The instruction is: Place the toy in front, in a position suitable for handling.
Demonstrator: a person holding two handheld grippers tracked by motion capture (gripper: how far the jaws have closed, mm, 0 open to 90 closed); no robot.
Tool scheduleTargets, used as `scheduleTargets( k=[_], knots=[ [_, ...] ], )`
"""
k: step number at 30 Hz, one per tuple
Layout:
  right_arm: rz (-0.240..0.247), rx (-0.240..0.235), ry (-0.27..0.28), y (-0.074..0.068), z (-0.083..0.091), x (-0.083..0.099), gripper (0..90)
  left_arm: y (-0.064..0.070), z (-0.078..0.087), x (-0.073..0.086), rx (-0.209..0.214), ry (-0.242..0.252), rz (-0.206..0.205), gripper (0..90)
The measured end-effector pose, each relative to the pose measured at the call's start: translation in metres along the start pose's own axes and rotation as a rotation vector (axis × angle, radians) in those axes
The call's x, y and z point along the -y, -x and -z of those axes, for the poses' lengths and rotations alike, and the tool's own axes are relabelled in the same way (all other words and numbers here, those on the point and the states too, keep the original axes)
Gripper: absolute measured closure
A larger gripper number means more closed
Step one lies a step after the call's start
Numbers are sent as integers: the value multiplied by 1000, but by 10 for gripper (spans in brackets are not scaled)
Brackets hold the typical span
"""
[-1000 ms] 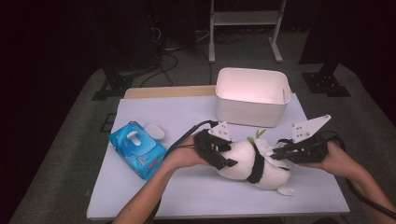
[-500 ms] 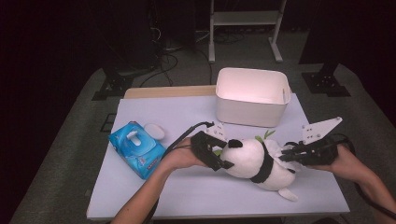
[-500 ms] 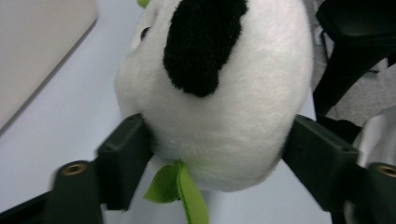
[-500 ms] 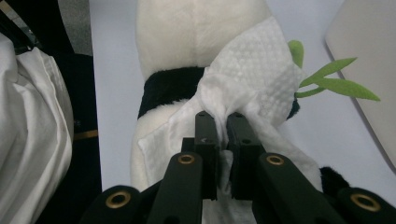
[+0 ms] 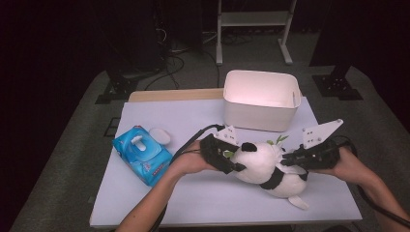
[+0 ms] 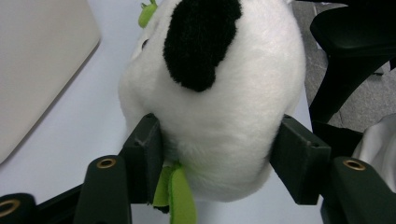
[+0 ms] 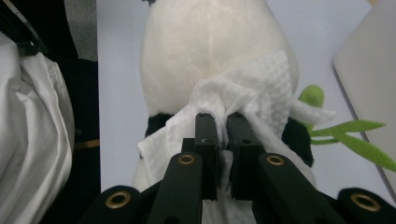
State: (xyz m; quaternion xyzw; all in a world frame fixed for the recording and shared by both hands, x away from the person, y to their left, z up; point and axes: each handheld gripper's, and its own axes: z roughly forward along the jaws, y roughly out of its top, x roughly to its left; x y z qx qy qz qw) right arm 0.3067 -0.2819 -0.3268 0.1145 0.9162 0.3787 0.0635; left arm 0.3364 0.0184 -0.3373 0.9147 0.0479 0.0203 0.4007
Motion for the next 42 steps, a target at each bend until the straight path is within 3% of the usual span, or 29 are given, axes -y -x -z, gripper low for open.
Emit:
scheduleTargets(
  k=[7,11,14,16,19,23,26,30,39,42],
  knots=[
    [-22,-4,6,1,5,13,839,-3,0,1,6,-10,7,278],
    [-40,-5,19,3,9,20,839,-7,-5,6,23,-16,32,245],
    [-62,-9,37,4,11,26,839,-9,-11,7,45,0,43,246],
    [-69,-10,44,4,10,27,838,-8,-10,6,46,20,36,313],
    [-80,-14,69,4,10,26,838,-6,-4,2,34,38,24,384],
    [-90,-24,109,6,8,23,838,-3,6,-3,13,30,9,407],
    [-91,-34,132,8,4,19,838,-3,18,-4,5,39,20,414],
    [-90,-54,163,10,-7,14,839,0,30,-6,-21,10,9,418],
    [-82,-95,211,15,-31,2,839,3,59,-8,-57,14,16,425],
    [-82,-115,218,15,-41,0,839,4,63,-10,-71,1,1,425]
  ],
)
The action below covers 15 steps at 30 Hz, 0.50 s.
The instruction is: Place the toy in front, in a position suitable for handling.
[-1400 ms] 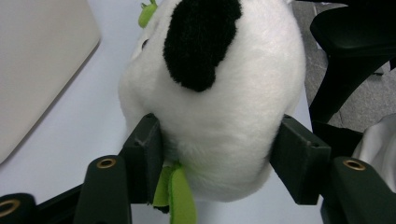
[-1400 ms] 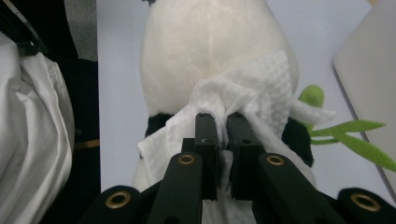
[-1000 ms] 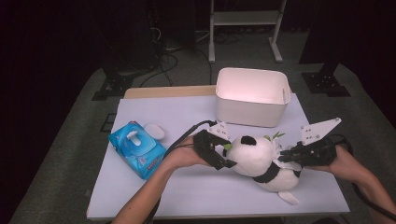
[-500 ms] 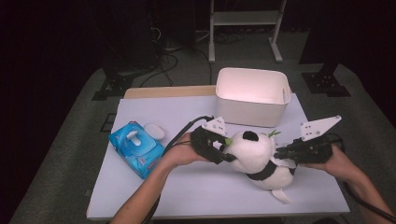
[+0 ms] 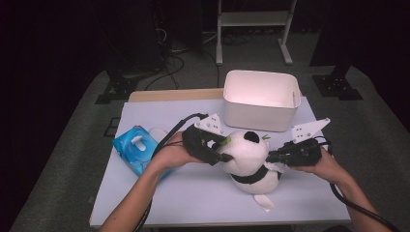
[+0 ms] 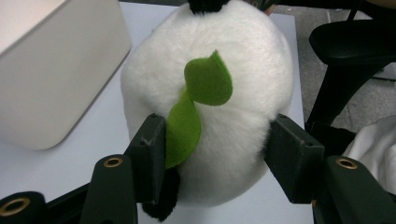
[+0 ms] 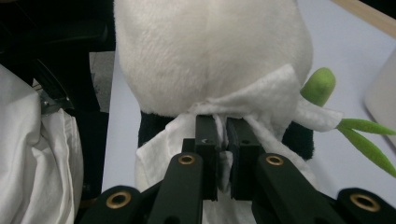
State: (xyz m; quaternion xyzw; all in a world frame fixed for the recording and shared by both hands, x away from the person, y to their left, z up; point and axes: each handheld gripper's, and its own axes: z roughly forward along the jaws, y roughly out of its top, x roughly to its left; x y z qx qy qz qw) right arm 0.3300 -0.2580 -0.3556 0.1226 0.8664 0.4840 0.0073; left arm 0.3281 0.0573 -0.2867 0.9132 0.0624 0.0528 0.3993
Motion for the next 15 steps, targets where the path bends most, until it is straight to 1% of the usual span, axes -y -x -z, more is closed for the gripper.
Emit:
scheduleTargets(
  k=[2,3,9,10,15],
  knots=[
    [-4,-3,1,0,-1,1,839,0,0,0,-5,-2,3,424],
    [-4,-2,0,0,-1,1,838,0,-1,-1,-8,-15,-5,424],
    [-7,24,-33,-5,17,3,838,3,-8,-13,-12,-40,-36,418],
    [-6,27,-36,-6,21,3,838,3,-9,-15,-14,-36,-35,417],
    [-6,40,-30,-9,33,2,838,3,-13,-21,-8,-47,-44,410]
  ],
)
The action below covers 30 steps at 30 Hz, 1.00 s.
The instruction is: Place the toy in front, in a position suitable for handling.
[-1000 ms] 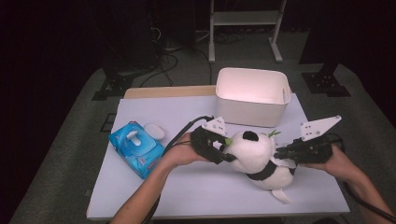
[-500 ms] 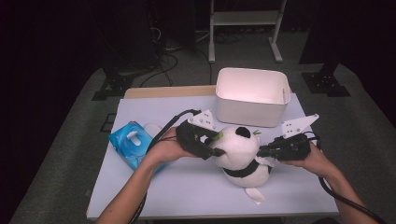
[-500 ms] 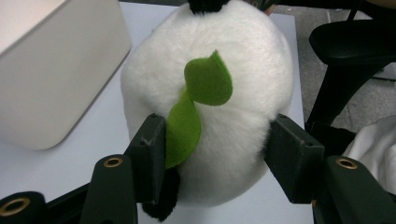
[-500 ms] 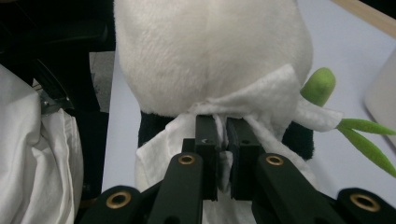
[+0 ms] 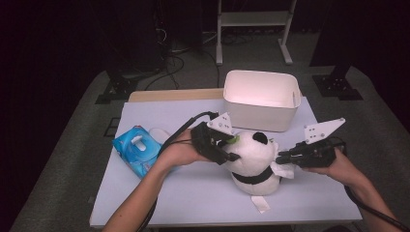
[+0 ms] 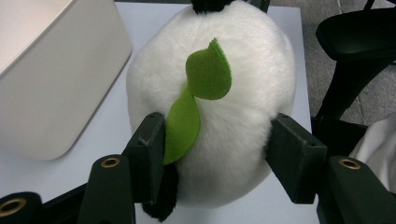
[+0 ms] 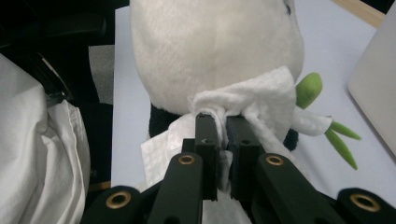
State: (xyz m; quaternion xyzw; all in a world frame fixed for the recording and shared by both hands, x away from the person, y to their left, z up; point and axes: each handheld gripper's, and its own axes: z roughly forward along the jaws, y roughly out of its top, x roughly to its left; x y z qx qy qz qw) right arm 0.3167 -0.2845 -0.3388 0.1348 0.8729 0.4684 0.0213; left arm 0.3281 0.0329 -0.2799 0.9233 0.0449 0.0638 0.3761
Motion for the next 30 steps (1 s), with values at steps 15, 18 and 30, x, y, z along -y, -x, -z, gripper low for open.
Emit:
scheduleTargets(
  k=[15,18,30],
  knots=[
    [67,18,32,-11,27,-34,837,5,-15,-21,2,-11,-32,398],
    [103,28,1,-13,26,-46,837,5,-18,-25,1,-18,-39,398],
    [129,27,-7,-12,25,-67,836,10,-28,-37,1,-28,-63,398]
  ],
)
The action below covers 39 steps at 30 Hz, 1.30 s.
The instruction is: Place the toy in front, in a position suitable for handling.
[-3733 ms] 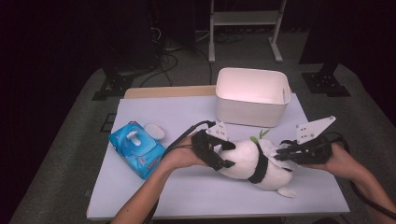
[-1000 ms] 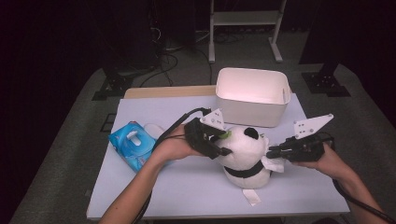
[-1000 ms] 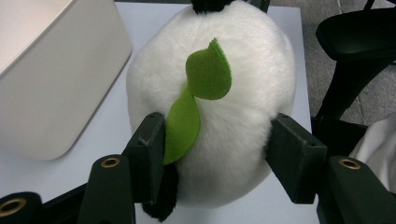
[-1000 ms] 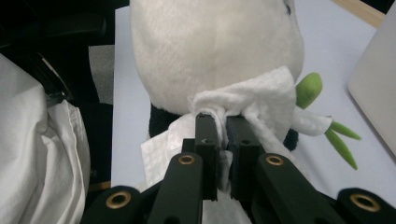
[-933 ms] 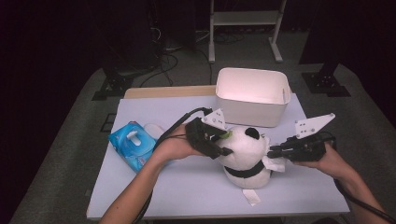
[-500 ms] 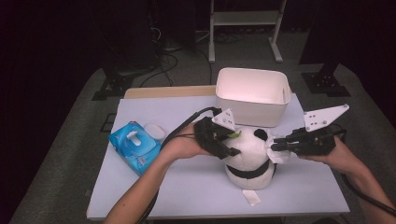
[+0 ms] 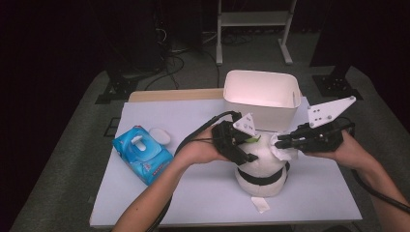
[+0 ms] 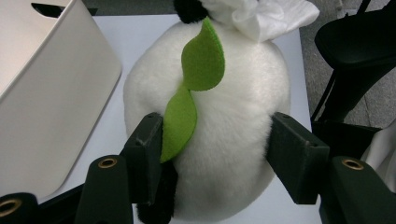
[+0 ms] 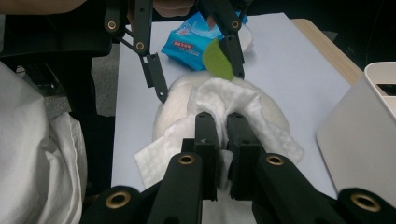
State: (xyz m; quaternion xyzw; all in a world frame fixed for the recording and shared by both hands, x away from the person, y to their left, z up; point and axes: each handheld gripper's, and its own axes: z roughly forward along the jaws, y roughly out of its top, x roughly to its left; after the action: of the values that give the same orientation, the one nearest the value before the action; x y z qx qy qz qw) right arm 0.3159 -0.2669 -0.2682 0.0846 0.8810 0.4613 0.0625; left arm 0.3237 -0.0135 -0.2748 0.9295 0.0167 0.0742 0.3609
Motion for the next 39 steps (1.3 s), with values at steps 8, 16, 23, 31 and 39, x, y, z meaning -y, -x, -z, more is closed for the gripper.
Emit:
scheduleTargets(
  k=[8,16,23,31,39],
  knots=[
    [1,19,-111,0,-2,3,840,0,-3,-3,0,17,-2,331],
    [-29,31,-108,3,3,13,841,-11,-13,12,18,-6,60,222],
    [-40,28,-90,5,4,17,840,-17,-19,25,56,36,87,340],
    [-2,25,-57,1,7,4,839,-17,-1,26,33,62,74,454],
    [32,4,-51,-1,-5,-16,838,-11,-1,20,28,33,43,458]
  ],
)
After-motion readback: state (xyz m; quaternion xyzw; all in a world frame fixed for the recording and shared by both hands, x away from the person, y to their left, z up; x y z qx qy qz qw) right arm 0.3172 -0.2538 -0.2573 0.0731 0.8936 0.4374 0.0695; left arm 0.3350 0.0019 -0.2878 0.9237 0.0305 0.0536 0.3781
